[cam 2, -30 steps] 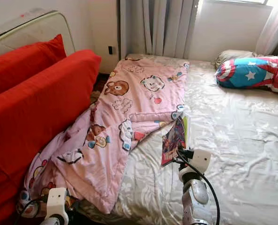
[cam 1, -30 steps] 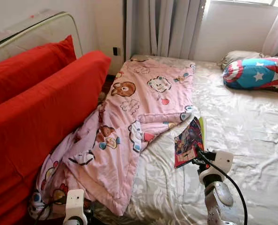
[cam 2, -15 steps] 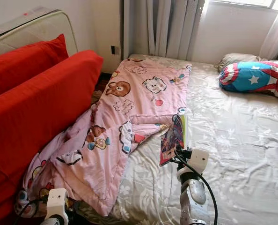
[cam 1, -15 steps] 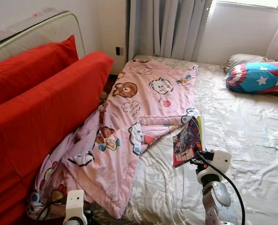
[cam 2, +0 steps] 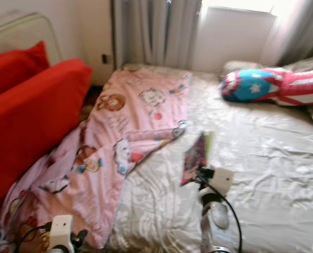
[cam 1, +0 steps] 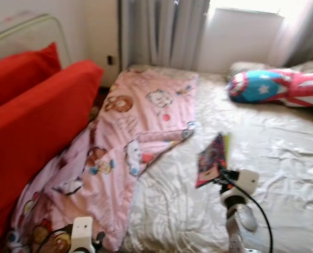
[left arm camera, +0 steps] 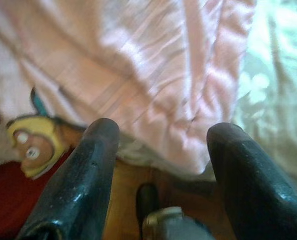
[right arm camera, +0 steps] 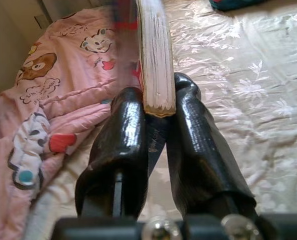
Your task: Clean up the room
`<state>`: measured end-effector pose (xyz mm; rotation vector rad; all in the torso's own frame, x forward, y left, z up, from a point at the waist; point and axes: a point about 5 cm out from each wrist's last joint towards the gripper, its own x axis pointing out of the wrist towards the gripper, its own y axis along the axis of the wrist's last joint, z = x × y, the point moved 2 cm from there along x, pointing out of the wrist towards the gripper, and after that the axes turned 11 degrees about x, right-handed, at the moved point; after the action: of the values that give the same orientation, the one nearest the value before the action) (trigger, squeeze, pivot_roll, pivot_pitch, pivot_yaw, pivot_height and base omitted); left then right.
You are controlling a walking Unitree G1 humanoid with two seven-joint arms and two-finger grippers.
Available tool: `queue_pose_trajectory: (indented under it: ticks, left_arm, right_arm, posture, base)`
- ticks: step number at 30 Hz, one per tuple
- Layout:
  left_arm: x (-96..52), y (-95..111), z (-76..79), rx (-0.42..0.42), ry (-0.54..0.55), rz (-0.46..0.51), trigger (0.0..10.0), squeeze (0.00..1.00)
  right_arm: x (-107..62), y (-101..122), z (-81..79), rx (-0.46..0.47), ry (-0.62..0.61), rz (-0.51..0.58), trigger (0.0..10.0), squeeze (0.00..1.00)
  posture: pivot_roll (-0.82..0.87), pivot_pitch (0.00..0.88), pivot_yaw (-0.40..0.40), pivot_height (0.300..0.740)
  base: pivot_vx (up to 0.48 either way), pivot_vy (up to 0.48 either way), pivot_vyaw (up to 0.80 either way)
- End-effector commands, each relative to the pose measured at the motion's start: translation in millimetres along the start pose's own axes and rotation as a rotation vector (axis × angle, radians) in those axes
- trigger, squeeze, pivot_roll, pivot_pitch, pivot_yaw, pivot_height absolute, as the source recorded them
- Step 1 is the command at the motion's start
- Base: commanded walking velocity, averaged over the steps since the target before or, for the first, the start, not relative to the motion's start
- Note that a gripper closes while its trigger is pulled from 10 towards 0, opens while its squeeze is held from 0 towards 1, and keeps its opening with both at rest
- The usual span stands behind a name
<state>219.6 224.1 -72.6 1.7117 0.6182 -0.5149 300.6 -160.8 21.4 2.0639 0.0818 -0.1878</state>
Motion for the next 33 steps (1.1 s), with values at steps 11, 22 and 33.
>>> queue_pose_trajectory:
  ticks: [11,22,33]
  left_arm:
    - [-2.7,-9.1,10.3,0.009,-0.025,-0.033,10.0,0.0]
    - [-2.7,-9.2,10.6,0.01,-0.027,-0.033,10.0,0.0]
    - [-2.6,-9.1,10.7,0.012,-0.026,-0.033,10.0,0.0]
  right_arm:
    - [2.5,12.1,3.8,-0.001,-0.008,0.05,10.0,0.0]
    - [3.0,11.4,3.5,0.001,-0.011,0.049,10.0,0.0]
    - [3.4,11.1,2.6,-0.006,-0.005,0.046,10.0,0.0]
  posture:
    - [0.01,0.0,-0.083,0.74]
    - [0.01,0.0,-0.081,0.74]
    - [0.01,0.0,-0.082,0.74]
  base:
    - [0.0,-0.341,0.0]
    - [0.0,-0.335,0.0]
    - [0.0,-0.329,0.0]
